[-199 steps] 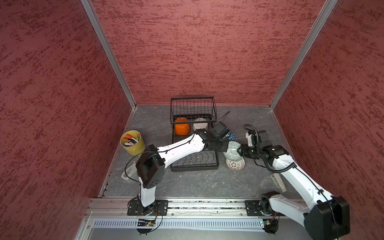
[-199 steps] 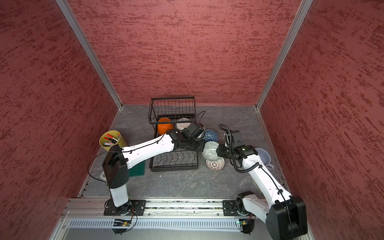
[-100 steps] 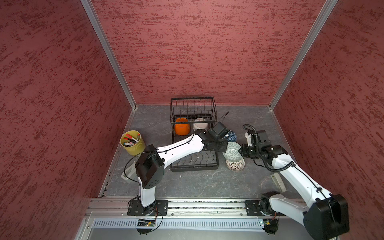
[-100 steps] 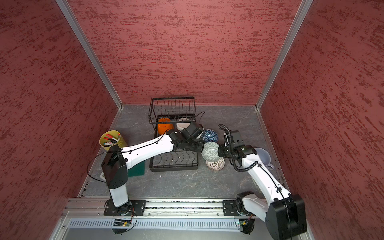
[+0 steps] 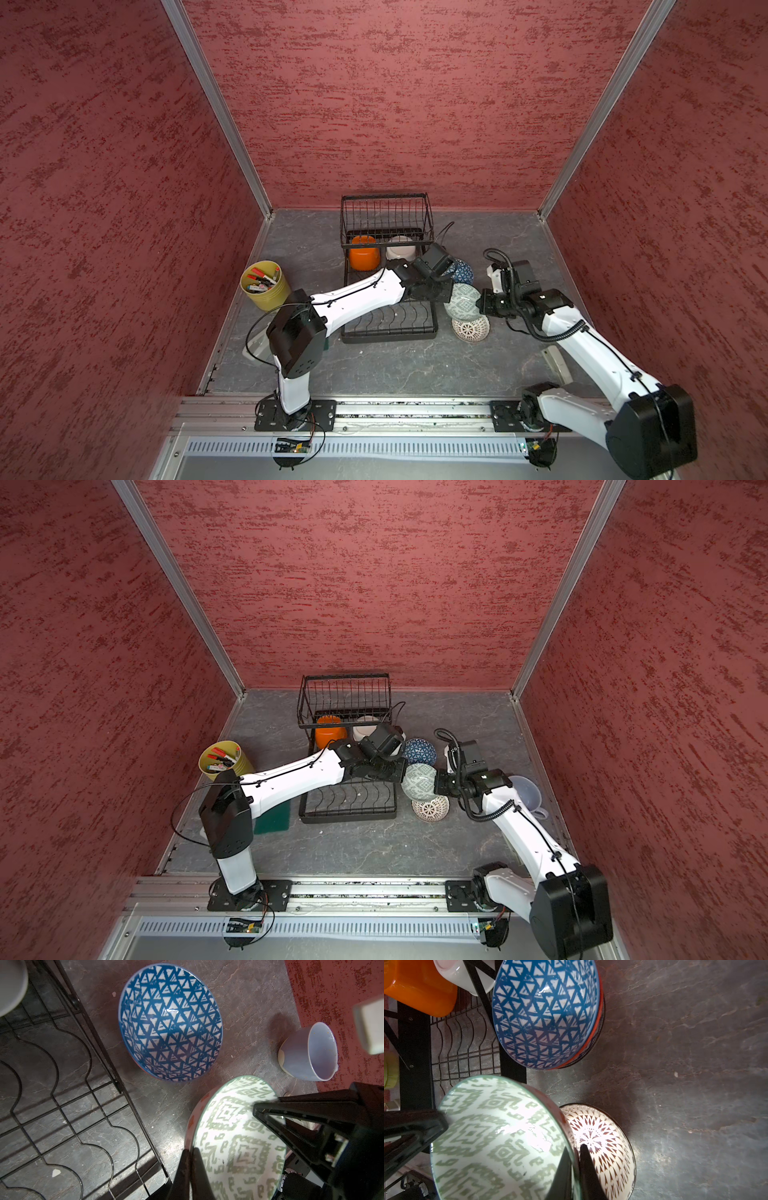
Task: Load the bowls into the dish rack
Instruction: 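Grasp the raised green bowl rim with the right gripper while the left holds it, then open the left gripper while the right gripper lifts the green bowl over the rack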
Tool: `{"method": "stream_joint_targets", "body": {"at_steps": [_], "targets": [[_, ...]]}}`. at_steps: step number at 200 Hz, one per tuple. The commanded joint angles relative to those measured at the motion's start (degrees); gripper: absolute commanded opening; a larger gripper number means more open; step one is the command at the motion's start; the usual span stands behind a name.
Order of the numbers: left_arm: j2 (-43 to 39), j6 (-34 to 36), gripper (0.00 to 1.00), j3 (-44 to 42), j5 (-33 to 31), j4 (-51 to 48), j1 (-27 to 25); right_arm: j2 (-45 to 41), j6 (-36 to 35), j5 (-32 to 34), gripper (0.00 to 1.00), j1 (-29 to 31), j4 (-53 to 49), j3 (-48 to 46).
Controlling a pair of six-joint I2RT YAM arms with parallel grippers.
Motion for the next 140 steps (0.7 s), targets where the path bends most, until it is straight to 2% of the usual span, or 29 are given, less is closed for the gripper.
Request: {"method": "stream_joint_targets", "body": {"at_steps": [1,51,70,89,113,119,140], "targets": [[-2.8,-0.3,0.05,-0.8,0.4,1.6,0.1,-1.3,-0.3,0.0,0.00,0.2,1.3,2.3],[-5.8,-0.7,0.36,-4.1,-0.1,3.4,1.1,-1.0,-0.4,2.8,0.00,2.6,0.3,6.0],[-7.5,-0.9,0.53,-5.7,-0.4,4.0,1.7,-0.2,0.1,4.8,0.00,4.2,0.4,7.3],[-9.2,-0.9,0.75,-7.2,-0.7,4.0,2.3,1.1,0.5,7.1,0.00,6.3,0.4,8.8],[-11.7,-0.5,0.96,-9.1,-2.3,3.3,2.8,3.2,1.0,11.1,0.00,9.6,-0.4,11.0],[-12.5,-0.4,1.00,-9.6,-2.9,3.1,3.0,3.8,1.1,12.3,0.00,10.5,-0.7,11.5],[-15.5,-0.7,1.00,-12.3,-4.3,2.8,4.1,5.5,2.0,17.3,0.00,13.5,-1.5,13.4]]}}
